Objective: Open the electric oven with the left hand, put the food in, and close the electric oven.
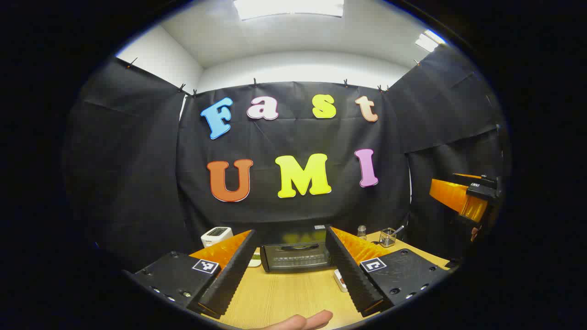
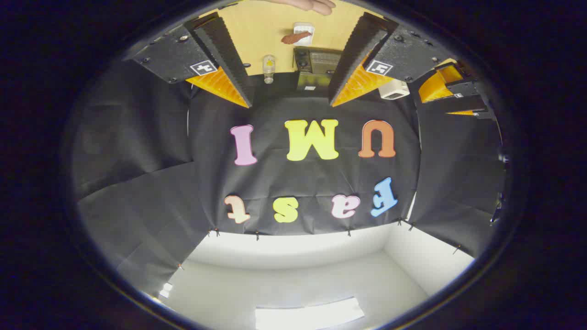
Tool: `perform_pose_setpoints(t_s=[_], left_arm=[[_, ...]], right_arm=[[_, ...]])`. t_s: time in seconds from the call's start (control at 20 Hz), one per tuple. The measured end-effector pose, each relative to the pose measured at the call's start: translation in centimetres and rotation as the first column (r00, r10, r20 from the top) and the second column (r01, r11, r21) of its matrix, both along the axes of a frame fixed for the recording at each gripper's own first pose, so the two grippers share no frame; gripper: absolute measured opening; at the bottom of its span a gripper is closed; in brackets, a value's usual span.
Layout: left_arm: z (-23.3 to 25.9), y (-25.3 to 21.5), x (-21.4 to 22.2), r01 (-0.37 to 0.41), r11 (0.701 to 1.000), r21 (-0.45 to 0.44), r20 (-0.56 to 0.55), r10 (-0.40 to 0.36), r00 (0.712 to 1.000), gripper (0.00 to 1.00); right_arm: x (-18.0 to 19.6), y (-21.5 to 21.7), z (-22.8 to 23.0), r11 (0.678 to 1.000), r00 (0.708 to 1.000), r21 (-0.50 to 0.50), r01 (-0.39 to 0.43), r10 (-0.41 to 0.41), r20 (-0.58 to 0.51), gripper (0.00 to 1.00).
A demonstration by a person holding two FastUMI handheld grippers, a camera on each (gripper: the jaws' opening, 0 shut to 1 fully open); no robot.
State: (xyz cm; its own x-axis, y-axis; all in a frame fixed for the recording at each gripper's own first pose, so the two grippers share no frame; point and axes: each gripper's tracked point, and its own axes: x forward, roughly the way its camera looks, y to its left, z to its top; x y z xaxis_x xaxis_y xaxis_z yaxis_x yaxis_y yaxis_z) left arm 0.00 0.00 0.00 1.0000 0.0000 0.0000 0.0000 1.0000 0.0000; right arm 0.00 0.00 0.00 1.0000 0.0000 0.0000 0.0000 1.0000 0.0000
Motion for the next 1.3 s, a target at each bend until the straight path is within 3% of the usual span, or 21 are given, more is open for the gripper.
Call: perform_pose_setpoints(t_s=[0.75,1.3], left_arm=[[-0.5,1.7,0.3,-0.024,0.998,-0.064,-0.008,0.023,1.0,0.96],[-3.1,1.9,6.6,-0.007,0.99,-0.142,-0.044,0.0,0.999,0.95]], right_arm=[[-1.4,-2.0,0.2,0.999,0.999,-0.011,0.031,-0.03,0.022,1.0],[0.6,-3.1,-1.9,1.0,0.999,0.002,0.021,-0.021,0.044,1.0]])
